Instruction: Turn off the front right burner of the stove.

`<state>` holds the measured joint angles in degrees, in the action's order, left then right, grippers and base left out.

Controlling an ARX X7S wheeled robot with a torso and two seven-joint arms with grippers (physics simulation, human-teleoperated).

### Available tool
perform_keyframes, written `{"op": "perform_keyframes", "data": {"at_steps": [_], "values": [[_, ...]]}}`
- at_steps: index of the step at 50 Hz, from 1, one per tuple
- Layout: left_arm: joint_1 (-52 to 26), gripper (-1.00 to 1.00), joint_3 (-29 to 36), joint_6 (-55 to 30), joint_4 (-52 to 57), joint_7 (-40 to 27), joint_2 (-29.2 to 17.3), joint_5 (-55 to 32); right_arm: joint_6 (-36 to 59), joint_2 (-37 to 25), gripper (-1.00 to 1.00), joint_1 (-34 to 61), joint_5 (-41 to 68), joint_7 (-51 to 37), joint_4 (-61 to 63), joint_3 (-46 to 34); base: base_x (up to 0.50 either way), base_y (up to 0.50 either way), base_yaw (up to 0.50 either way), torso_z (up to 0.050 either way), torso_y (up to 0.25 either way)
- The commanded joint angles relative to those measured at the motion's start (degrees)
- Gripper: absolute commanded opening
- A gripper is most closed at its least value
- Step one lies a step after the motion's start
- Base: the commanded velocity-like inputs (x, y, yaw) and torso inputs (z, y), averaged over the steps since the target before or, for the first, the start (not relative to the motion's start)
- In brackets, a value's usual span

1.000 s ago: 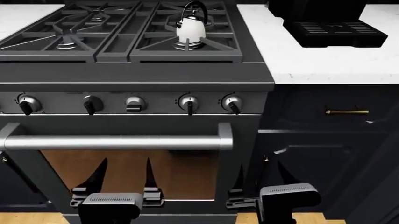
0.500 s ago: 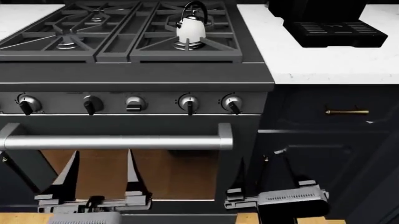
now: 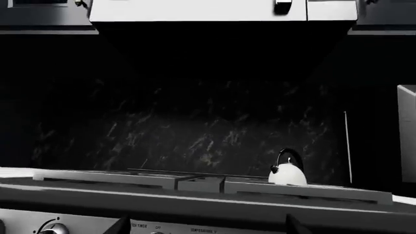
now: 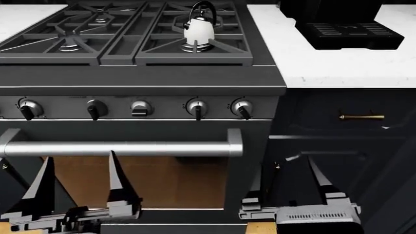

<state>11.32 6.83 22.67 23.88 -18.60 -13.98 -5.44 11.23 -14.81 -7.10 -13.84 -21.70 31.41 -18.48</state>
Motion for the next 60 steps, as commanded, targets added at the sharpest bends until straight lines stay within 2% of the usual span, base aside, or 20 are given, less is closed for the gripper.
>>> {"op": "perform_keyframes", "data": {"at_steps": [1,18,60], "values": [[0.3,1.0,-0.1,1.1,0.4,-0.5,-0.3,0.3,0.6,-0.3,1.0,-0.2,-0.5,-0.4,0.9,-0.3,0.0,0.0,0.0,0.0,0.0],[0.5,1.0,0.2,1.9,0.5,-0.9,-0.7,-0.3,1.4,-0.5,1.0,0.0,-1.8,-1.4,0.7,-0.8,0.0,0.0,0.0,0.0,0.0],[1.0,1.0,1.1,2.5,1.6,-1.9,-1.8,-0.7,2.3,-0.9,1.0,0.4,-0.7,-1.7,1.0,-1.7,0.11,0.0,0.0,0.0,0.0]]}}
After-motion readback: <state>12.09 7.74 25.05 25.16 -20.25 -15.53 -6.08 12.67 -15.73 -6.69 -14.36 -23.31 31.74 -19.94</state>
